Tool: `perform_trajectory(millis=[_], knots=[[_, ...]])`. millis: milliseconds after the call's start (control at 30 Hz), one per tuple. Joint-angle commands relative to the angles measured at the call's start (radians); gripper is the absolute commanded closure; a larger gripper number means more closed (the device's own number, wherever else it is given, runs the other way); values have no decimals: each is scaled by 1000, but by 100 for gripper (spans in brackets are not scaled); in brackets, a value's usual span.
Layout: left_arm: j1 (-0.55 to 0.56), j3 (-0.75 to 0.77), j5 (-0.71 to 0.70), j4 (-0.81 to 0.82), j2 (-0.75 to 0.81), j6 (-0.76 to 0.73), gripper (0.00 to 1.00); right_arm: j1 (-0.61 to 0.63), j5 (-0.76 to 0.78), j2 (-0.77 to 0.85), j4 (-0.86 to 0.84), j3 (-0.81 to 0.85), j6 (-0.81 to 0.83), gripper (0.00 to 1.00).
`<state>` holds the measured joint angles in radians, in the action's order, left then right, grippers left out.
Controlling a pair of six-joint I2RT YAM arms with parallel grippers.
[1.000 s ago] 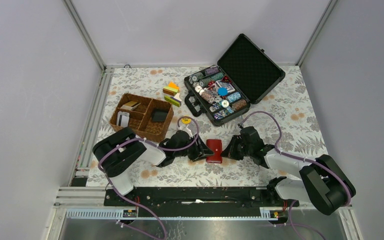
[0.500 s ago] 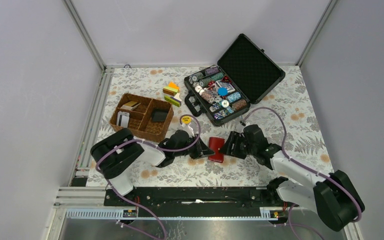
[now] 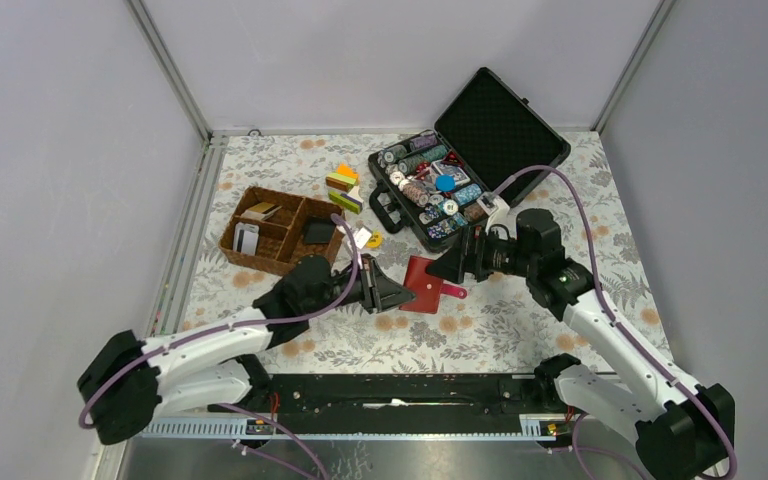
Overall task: Put the credit cards into the card holder
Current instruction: Close the card holder at the center of the board.
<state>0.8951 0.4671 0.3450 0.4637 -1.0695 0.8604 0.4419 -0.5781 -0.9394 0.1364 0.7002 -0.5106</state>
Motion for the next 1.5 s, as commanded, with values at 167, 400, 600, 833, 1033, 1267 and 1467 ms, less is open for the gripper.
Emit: perform_trajectory(millis=[167, 400, 600, 833, 1033, 1267, 1467], knots=[[5, 65, 69, -151, 183, -124, 100, -8, -402, -22, -247, 2, -91, 19], [5, 71, 61, -149, 183, -102, 100, -6, -459, -46, -440, -60, -228, 44], [5, 77, 55, -144, 180, -86, 100, -6, -471, -59, -459, -75, -233, 62], [5, 68, 100, -76, 149, -36, 53, -6, -507, -69, -521, -96, -257, 100], [5, 64, 156, 1, 95, 3, 50, -6, -575, -81, -638, -120, -318, 100], [4, 50, 177, 52, 77, 24, 75, -6, -582, -90, -627, -123, -304, 100], [3, 45, 123, -20, 114, -16, 100, -6, -458, -74, -389, -74, -159, 49]])
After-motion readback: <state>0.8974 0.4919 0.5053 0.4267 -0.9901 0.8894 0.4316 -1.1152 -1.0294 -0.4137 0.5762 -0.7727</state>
